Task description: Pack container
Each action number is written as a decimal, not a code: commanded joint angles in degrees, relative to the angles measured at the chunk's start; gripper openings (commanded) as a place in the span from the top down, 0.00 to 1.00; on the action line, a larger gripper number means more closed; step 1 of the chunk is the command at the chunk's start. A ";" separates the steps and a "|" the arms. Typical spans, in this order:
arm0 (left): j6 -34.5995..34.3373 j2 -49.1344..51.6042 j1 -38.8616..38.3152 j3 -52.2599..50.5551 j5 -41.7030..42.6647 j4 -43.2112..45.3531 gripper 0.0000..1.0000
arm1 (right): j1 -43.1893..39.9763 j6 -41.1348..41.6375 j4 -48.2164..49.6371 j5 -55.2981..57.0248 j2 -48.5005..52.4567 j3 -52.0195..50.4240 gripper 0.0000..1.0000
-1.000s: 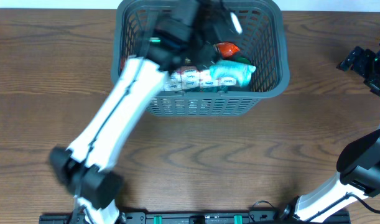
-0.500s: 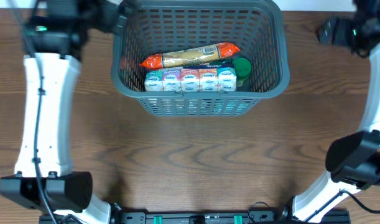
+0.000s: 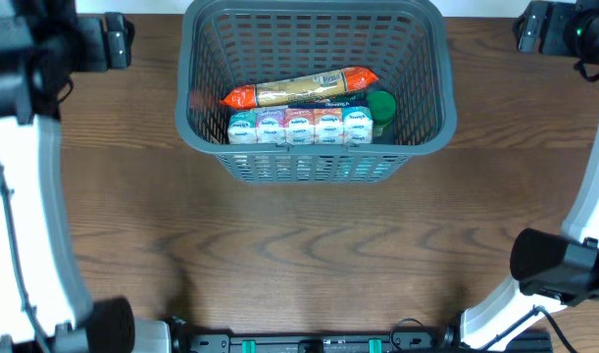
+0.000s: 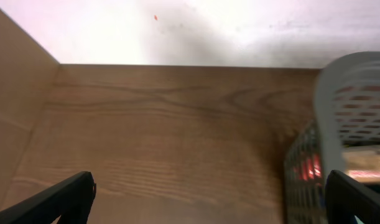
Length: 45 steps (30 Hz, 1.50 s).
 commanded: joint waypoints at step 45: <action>0.22 -60.78 -0.04 -73.16 4.04 19.26 0.01 | 10.25 9.03 22.71 2.93 -75.30 -83.21 0.01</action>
